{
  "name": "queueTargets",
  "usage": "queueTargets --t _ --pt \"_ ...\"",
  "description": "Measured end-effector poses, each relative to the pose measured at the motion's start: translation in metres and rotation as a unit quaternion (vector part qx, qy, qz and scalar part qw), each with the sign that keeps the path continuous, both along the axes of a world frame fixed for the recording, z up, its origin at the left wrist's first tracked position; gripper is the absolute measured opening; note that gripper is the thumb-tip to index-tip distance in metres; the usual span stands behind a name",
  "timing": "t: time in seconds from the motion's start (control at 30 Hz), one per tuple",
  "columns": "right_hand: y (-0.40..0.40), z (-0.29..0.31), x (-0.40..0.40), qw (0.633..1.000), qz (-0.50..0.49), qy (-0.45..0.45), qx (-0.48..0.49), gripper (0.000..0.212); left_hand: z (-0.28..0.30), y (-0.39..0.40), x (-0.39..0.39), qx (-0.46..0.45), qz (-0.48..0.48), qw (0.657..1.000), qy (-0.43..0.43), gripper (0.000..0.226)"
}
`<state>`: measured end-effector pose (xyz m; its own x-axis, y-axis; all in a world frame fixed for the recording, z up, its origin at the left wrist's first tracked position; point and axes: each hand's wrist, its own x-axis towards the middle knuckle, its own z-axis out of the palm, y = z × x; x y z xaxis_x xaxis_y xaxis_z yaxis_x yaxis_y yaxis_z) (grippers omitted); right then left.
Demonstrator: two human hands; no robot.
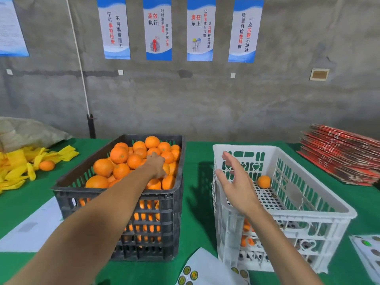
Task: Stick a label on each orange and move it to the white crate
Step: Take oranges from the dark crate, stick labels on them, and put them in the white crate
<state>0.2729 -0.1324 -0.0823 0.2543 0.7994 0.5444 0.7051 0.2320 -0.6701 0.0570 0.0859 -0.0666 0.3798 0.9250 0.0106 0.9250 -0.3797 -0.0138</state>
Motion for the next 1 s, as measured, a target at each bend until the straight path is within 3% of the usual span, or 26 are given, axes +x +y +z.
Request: queueTargets --t 0.1,0.2,0.27,0.37,0.47,0.57,0.63,0.73,0.83,0.9,1.0 --pt "-0.017 -0.001 -0.006 1.0 0.001 -0.004 0.014 0.057 0.008 -0.015 0.0 0.028 0.0 0.998 -0.052 0.057" --pt "-0.033 -0.002 -0.011 1.0 0.01 -0.018 0.011 0.052 0.019 -0.038 -0.002 0.036 -0.019 0.969 -0.243 0.064" --pt "-0.041 -0.003 -0.017 0.999 0.029 -0.01 0.017 0.047 0.021 -0.06 -0.004 0.012 -0.047 0.915 -0.401 0.062" --pt "-0.051 -0.003 -0.032 0.997 0.072 0.015 0.028 0.041 0.018 -0.107 -0.007 -0.038 -0.113 0.802 -0.585 0.036" --pt "-0.062 -0.011 -0.05 0.995 0.097 0.014 0.032 0.038 0.002 -0.166 -0.007 -0.077 -0.165 0.692 -0.698 0.045" --pt "-0.071 -0.042 -0.059 0.997 0.072 0.011 0.0 0.04 -0.036 -0.215 -0.014 -0.112 -0.152 0.641 -0.744 0.052" --pt "-0.078 -0.072 -0.061 0.996 0.049 0.01 -0.069 0.039 -0.073 -0.235 -0.022 -0.142 -0.119 0.64 -0.746 0.051" --pt "-0.089 -0.118 -0.063 0.982 0.029 -0.009 -0.185 0.041 -0.129 -0.261 -0.025 -0.189 -0.029 0.642 -0.742 0.028" --pt "-0.094 -0.15 -0.066 0.969 0.044 -0.063 -0.233 0.039 -0.174 -0.279 -0.023 -0.22 0.057 0.636 -0.738 0.026" --pt "-0.093 -0.164 -0.07 0.961 0.048 -0.113 -0.248 0.032 -0.192 -0.287 -0.022 -0.244 0.101 0.603 -0.753 0.037" --pt "-0.092 -0.178 -0.074 0.949 0.025 -0.168 -0.266 0.045 -0.206 -0.292 -0.021 -0.284 0.144 0.539 -0.78 0.043"
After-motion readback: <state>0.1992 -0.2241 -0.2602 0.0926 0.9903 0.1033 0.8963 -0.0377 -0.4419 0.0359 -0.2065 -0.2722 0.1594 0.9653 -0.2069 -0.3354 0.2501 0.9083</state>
